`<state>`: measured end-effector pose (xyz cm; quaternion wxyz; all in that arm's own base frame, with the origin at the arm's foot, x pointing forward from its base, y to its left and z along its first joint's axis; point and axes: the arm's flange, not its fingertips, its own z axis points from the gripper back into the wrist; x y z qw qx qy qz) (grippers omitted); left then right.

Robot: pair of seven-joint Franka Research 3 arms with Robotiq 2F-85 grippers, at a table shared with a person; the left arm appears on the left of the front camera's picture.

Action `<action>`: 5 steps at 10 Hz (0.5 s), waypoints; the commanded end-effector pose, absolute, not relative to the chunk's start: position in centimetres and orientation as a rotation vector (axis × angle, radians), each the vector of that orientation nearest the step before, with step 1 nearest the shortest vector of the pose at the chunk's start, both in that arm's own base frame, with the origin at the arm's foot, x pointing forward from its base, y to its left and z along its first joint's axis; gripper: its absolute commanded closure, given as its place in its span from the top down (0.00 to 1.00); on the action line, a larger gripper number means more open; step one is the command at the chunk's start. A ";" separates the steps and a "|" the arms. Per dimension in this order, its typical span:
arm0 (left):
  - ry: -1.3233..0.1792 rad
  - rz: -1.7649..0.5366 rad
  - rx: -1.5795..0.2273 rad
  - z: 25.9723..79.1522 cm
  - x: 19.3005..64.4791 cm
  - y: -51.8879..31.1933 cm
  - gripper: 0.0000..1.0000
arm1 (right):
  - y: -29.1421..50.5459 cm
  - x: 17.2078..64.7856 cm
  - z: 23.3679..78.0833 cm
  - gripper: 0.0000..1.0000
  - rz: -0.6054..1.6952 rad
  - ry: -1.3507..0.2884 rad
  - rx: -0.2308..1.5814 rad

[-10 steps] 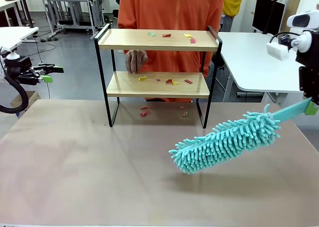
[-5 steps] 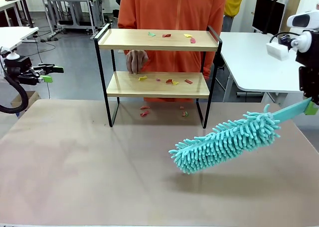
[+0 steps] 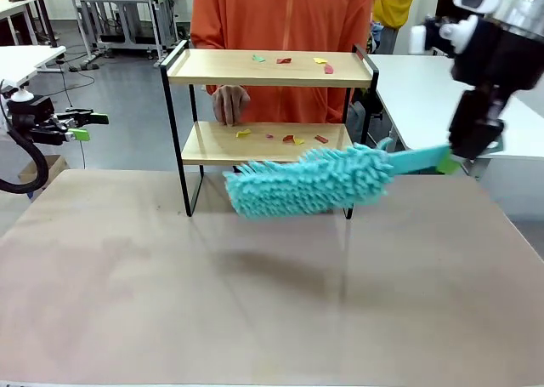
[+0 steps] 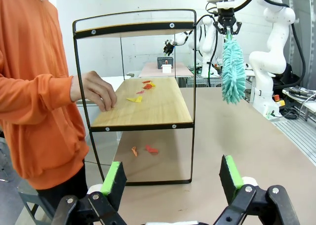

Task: Clean the shelf.
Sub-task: Clean the specific section of the Shelf indicated by the human with the Duster.

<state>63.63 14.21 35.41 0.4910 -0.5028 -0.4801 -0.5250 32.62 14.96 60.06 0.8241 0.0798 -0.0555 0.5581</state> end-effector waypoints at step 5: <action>-1.161 -1.281 -1.221 35.7 63.5 14.1 1.00 | 26.5 29.4 58.6 0.13 0.712 -0.356 0.171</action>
